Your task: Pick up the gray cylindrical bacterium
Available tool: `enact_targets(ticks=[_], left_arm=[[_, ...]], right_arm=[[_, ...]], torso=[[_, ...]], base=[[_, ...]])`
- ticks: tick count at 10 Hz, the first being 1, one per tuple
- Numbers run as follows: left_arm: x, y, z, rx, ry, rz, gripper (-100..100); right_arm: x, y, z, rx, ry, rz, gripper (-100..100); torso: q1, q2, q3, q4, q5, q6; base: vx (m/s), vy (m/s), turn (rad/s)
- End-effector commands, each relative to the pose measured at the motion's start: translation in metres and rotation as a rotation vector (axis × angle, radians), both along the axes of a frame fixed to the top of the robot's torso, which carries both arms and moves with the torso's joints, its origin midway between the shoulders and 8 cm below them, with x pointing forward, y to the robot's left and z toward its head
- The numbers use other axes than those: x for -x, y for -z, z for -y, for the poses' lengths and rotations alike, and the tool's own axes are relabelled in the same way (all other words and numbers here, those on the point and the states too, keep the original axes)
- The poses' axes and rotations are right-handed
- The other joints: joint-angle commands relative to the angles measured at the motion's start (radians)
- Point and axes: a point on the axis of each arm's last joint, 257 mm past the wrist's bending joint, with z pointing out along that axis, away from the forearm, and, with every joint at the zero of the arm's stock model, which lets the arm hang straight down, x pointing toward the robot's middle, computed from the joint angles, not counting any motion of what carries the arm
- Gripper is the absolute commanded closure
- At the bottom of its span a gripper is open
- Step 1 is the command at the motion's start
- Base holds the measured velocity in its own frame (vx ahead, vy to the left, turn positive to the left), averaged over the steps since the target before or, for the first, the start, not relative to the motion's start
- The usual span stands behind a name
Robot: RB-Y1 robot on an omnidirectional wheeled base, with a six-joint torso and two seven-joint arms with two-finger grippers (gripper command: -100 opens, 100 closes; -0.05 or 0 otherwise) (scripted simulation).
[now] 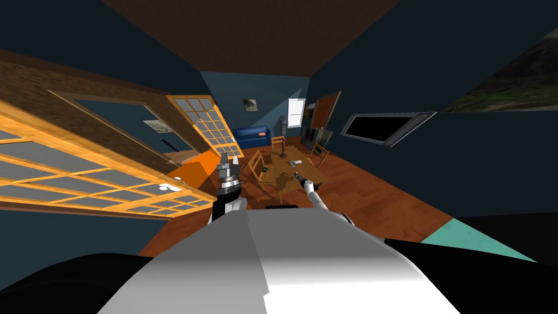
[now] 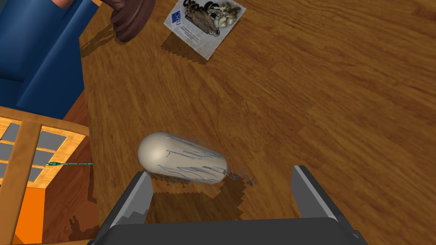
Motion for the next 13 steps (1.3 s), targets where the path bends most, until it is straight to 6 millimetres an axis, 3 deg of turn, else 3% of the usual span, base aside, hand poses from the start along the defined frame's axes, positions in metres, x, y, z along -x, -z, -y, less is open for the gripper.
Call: enact_targets(ticks=[1, 9, 13], left_arm=[[0.000, 0.000, 0.000, 0.000, 0.000, 0.000, 0], [0.000, 0.000, 0.000, 0.000, 0.000, 0.000, 0], [0.000, 0.000, 0.000, 0.000, 0.000, 0.000, 0]], right_arm=[[0.001, 0.000, 0.005, 0.012, -0.002, 0.003, -100], [0.001, 0.000, 0.005, 0.014, -0.003, 0.004, -100], [0.016, 0.009, -0.004, 0.015, 0.016, 0.004, -100]], torso=[[0.000, 0.000, 0.000, 0.000, 0.000, 0.000], [0.000, 0.000, 0.000, 0.000, 0.000, 0.000], [-0.002, 0.000, 0.000, 0.000, 0.000, 0.000]], base=[[0.000, 0.001, 0.019], [0.000, -0.001, 0.003], [0.001, -0.027, 0.077]])
